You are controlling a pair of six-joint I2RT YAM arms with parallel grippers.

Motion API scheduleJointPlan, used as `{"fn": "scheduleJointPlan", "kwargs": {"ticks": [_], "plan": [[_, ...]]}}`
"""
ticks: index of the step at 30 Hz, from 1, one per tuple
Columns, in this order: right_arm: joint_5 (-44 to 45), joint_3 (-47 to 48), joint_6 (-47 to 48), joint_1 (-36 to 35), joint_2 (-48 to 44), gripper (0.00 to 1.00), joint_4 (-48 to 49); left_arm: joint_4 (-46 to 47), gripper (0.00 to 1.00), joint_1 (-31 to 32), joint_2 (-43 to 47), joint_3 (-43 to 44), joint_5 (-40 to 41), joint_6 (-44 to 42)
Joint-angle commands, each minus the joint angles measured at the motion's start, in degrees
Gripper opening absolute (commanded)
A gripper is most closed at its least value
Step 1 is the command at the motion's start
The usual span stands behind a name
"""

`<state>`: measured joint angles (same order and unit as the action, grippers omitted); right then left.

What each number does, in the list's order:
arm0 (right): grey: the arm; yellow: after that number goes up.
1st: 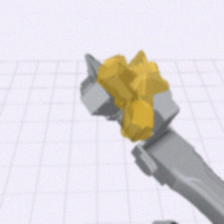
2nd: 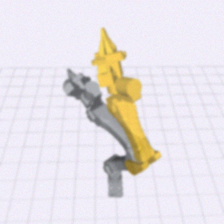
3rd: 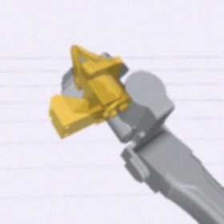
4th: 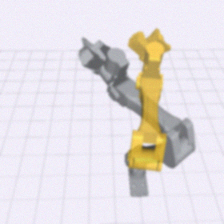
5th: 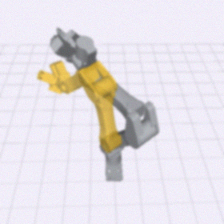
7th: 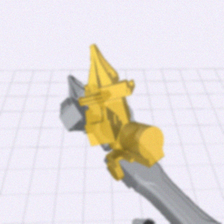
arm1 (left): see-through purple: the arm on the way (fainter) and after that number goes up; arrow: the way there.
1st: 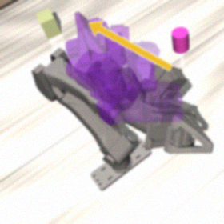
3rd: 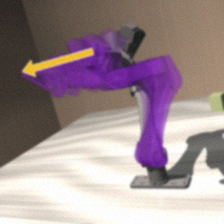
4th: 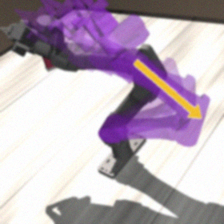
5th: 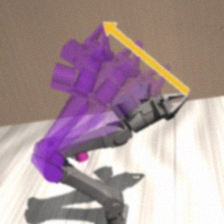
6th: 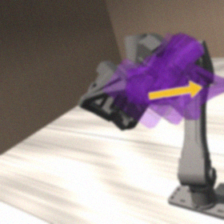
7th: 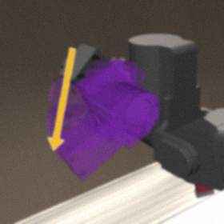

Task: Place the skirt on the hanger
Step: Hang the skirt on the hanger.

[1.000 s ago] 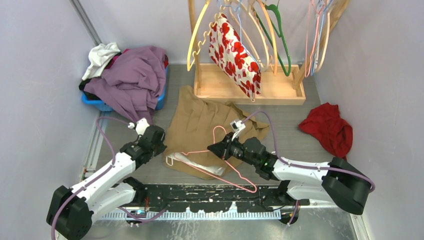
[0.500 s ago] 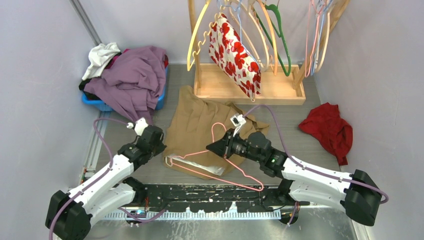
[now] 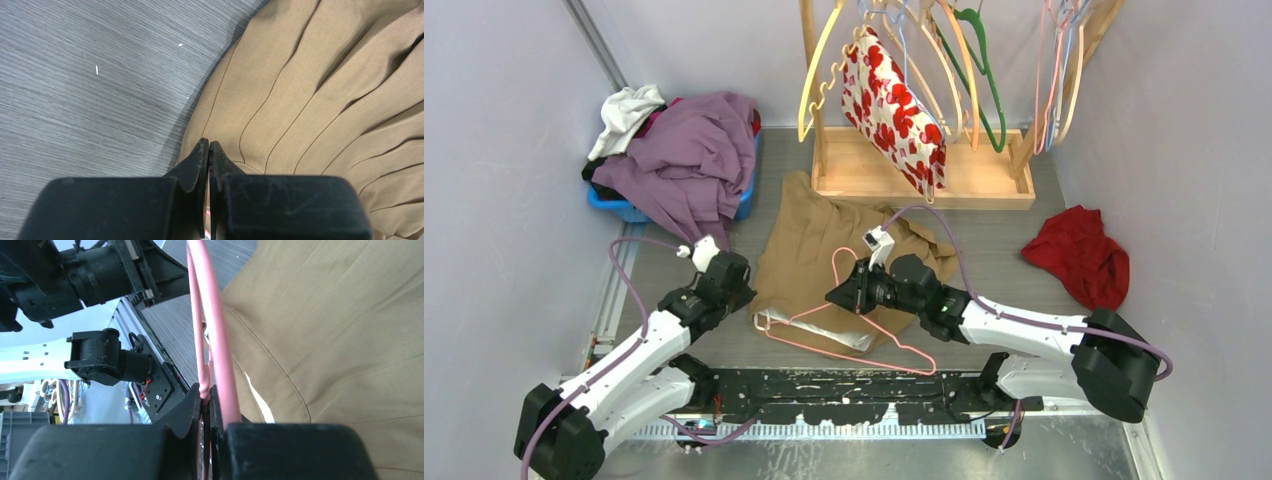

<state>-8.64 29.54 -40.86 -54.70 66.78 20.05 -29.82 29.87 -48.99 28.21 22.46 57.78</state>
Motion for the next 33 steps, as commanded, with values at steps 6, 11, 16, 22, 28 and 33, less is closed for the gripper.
{"fn": "scheduleJointPlan", "kwargs": {"ticks": [6,11,16,22,28,33], "plan": [[1.1,3.3,-0.1,-0.3,-1.3,0.02,4.1,1.5,0.01,-0.3,0.4,-0.6,0.1,-1.0],[2.5,3.5,-0.3,-0.2,-0.6,0.01,4.6,1.3,0.01,-0.3,0.8,-0.7,0.2,-1.1],[2.8,4.2,-0.4,0.5,2.2,0.01,6.2,1.0,0.01,-0.3,0.9,-0.4,0.3,-1.2],[1.7,6.2,-0.9,1.6,6.7,0.01,7.5,0.9,0.01,-0.3,0.6,-0.1,0.6,-1.5],[-1.2,5.9,-3.9,3.7,10.5,0.01,9.1,0.8,0.01,-0.3,0.2,-0.2,0.6,-1.8],[-6.0,4.2,-8.8,6.3,14.8,0.01,12.2,1.3,0.01,-0.3,-0.6,-0.6,0.2,-1.9]]}}
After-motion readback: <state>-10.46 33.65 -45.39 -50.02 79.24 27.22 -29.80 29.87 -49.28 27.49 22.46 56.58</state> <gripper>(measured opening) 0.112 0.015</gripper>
